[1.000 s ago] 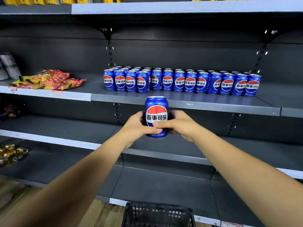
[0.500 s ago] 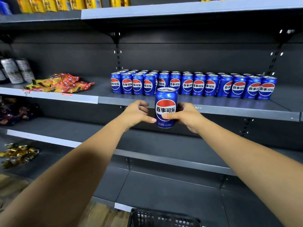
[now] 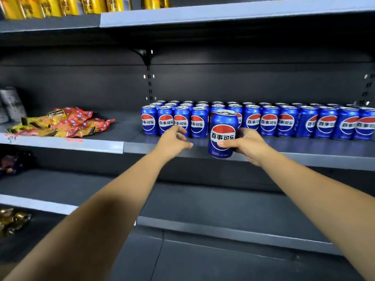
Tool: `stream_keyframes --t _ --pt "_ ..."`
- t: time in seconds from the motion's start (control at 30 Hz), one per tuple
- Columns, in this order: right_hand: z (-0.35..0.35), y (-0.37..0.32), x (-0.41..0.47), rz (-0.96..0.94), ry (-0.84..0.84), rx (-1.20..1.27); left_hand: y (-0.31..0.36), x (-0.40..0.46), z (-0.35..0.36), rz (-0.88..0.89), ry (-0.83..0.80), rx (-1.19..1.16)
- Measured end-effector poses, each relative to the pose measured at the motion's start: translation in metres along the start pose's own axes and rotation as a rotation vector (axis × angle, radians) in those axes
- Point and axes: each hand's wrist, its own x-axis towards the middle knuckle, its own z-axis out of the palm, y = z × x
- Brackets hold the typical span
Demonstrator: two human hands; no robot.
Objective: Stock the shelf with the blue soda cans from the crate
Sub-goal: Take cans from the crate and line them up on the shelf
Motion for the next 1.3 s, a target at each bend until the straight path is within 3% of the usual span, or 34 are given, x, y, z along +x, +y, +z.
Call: stream_keyframes --t 0.33,0.6,0.93,1.3 --pt "0.022 0.014 0.078 0.049 0.178 0.004 -0.045 0.094 -0.005 0.067 -0.088 0.030" --pt "0.024 0.035 0.116 0.124 0.257 -0.047 -0.080 0.131 -0.008 -0.020 -0.150 0.001" --pt "0.030 0.043 0.143 0.120 0.337 -0.004 -0.095 0.152 -0.010 -0.119 -0.091 -0.122" --pt "0.033 0.057 0.155 0.143 0.359 -0.137 -0.095 0.150 -0.005 -0.122 -0.059 -0.119"
